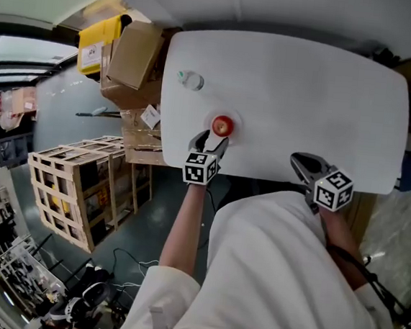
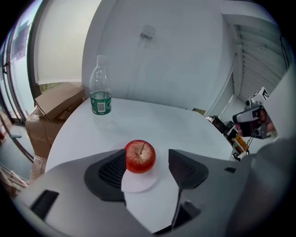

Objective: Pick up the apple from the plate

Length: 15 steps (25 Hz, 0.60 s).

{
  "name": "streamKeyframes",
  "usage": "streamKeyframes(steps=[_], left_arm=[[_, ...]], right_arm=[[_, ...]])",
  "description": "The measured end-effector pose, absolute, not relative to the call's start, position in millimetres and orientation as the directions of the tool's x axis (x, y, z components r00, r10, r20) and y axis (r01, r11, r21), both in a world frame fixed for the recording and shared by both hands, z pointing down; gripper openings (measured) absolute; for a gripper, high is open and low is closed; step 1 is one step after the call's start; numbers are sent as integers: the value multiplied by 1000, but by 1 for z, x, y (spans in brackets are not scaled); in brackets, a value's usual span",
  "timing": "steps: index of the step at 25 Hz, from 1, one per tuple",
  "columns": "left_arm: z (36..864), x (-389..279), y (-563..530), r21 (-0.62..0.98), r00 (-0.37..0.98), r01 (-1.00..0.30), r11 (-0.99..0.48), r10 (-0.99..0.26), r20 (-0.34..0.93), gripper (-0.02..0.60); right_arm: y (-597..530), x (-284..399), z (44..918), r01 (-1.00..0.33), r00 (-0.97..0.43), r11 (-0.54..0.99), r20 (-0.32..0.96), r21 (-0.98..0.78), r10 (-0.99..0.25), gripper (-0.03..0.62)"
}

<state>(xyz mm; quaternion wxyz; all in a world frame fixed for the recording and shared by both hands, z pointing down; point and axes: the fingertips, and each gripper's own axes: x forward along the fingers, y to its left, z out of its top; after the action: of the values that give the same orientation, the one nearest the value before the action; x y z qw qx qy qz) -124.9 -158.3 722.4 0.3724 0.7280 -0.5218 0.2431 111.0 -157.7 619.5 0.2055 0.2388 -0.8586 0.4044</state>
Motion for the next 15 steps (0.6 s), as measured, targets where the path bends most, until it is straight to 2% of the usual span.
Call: streamKeyframes(steps=[15], left_arm=[[772,-120,-181,243,288,-957,-156,-482,828,375]], right_arm=[[-165,122,636,-580,-796,535,567,-614,-212,38]])
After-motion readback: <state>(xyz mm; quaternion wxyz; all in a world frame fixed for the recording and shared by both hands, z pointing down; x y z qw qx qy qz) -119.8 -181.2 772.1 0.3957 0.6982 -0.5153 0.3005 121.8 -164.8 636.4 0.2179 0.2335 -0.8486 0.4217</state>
